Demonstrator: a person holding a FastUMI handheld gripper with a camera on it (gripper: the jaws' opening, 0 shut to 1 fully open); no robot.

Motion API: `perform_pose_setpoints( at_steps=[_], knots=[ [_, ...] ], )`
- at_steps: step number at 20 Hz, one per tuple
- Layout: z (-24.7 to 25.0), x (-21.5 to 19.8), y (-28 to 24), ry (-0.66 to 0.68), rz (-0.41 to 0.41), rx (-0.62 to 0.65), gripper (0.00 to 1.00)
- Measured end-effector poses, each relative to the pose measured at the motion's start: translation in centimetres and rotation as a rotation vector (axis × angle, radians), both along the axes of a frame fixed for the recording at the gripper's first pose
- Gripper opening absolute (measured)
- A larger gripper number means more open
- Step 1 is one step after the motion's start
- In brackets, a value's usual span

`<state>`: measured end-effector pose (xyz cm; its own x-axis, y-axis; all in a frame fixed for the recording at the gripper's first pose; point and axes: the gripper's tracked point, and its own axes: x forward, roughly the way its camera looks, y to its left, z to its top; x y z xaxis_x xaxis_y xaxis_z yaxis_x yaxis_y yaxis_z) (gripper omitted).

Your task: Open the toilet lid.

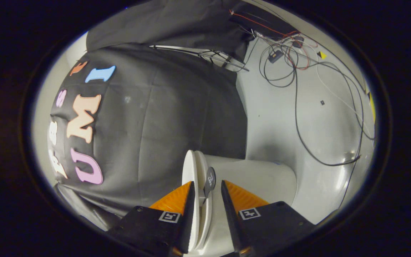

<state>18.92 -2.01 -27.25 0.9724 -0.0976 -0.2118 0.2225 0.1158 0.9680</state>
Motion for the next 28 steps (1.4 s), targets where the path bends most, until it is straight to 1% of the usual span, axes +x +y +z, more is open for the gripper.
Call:
perform_pose_setpoints(
  at_steps=[4, 8, 11, 14, 17, 19, 25, 28],
  knots=[
    [-0.1, 2.1, 0.0, -0.021, 0.023, 0.052, 0.45],
    [0.5, 3.8, -0.7, -0.054, 0.040, 0.052, 0.44],
    [0.4, 4.1, -0.6, -0.041, 0.070, 0.058, 0.33],
    [0.1, 4.1, -1.0, -0.026, 0.084, 0.055, 0.31],
    [-0.1, 4.4, -0.9, 0.002, 0.101, 0.032, 0.12],
    [0.4, 4.3, -0.7, 0.021, 0.103, -0.004, 0.08],
    [3.4, 4.0, -0.2, 0.056, 0.095, -0.182, 0.08],
    [5.8, 4.0, 0.5, 0.056, 0.086, -0.242, 0.09]
  ],
)
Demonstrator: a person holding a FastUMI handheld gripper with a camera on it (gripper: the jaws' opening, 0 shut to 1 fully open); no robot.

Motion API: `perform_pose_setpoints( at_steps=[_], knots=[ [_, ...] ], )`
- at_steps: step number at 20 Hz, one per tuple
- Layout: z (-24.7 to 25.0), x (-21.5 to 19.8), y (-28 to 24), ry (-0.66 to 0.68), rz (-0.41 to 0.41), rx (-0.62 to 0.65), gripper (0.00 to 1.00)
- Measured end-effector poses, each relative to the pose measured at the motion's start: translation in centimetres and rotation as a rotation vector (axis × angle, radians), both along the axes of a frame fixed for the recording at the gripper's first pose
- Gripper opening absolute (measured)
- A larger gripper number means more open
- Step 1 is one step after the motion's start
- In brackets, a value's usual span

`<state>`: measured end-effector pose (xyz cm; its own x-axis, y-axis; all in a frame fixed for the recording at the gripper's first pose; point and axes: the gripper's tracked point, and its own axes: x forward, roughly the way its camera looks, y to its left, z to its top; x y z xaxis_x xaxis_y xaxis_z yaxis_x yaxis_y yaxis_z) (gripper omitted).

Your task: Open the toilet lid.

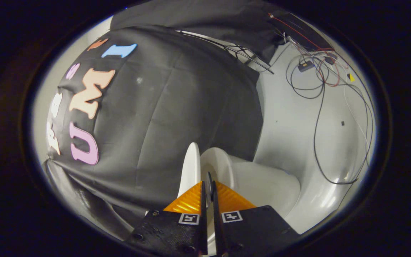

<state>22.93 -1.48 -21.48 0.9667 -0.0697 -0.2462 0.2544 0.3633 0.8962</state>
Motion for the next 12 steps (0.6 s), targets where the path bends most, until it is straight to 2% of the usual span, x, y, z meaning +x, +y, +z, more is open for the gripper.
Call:
perform_pose_setpoints(
  at_steps=[8, 12],
  knots=[
    [7.4, 0.0, 3.3, -0.068, 0.009, -0.179, 0.08],
    [11.7, 0.2, 6.2, -0.107, 0.064, -0.309, 0.08]
  ],
)
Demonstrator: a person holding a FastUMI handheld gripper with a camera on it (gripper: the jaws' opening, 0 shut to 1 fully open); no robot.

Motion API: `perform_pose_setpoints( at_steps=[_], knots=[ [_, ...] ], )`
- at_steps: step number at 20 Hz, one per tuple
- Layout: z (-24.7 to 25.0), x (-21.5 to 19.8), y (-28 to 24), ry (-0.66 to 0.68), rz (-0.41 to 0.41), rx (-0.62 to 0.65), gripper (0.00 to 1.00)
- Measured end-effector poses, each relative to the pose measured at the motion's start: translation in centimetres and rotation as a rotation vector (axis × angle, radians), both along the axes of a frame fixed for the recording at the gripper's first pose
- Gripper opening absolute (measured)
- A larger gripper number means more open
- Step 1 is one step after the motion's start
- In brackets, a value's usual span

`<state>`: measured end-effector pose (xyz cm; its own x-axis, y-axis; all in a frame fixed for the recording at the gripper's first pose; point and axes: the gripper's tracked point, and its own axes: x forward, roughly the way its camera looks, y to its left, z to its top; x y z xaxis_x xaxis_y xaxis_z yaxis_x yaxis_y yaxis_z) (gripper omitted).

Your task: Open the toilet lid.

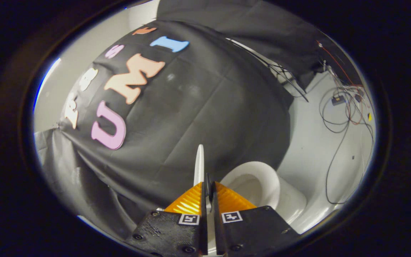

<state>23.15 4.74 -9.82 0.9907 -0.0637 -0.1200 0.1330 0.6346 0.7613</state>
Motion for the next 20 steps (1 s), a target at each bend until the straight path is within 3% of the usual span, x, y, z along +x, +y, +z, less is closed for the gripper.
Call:
perform_pose_setpoints(
  at_steps=[12, 20],
  knots=[
    [9.0, 3.1, 9.3, -0.013, 0.132, -0.344, 0.09],
    [12.1, 4.5, 15.2, -0.071, 0.248, -0.476, 0.14]
  ],
)
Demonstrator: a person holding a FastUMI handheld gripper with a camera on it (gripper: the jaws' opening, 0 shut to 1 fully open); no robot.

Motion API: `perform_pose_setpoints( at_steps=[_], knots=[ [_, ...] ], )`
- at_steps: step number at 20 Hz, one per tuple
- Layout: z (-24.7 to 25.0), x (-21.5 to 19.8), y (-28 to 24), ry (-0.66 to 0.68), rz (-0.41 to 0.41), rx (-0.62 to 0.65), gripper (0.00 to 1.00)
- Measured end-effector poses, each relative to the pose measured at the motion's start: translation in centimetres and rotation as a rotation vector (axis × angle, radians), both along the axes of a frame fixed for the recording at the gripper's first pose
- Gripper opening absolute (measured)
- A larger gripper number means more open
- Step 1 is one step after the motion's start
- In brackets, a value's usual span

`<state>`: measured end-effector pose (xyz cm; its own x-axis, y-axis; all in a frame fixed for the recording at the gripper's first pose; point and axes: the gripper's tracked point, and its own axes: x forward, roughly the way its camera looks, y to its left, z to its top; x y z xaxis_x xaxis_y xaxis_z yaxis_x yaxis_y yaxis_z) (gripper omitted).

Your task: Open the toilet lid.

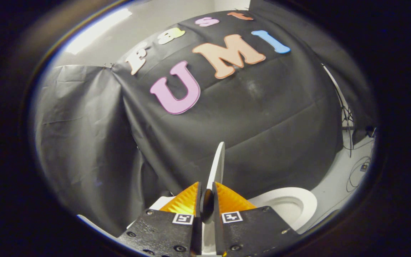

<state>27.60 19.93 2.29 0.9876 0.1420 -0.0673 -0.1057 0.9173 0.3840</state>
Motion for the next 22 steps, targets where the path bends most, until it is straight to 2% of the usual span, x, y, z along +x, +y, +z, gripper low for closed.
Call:
perform_pose_setpoints(
  at_steps=[4, 10, 22],
  knots=[
    [1.0, 0.3, 2.8, -0.026, 0.045, -0.032, 0.14],
    [2.8, 1.5, 7.7, -0.033, 0.134, -0.208, 0.14],
    [2.5, 2.1, 16.9, -0.067, 0.283, -0.298, 0.16]
  ],
)
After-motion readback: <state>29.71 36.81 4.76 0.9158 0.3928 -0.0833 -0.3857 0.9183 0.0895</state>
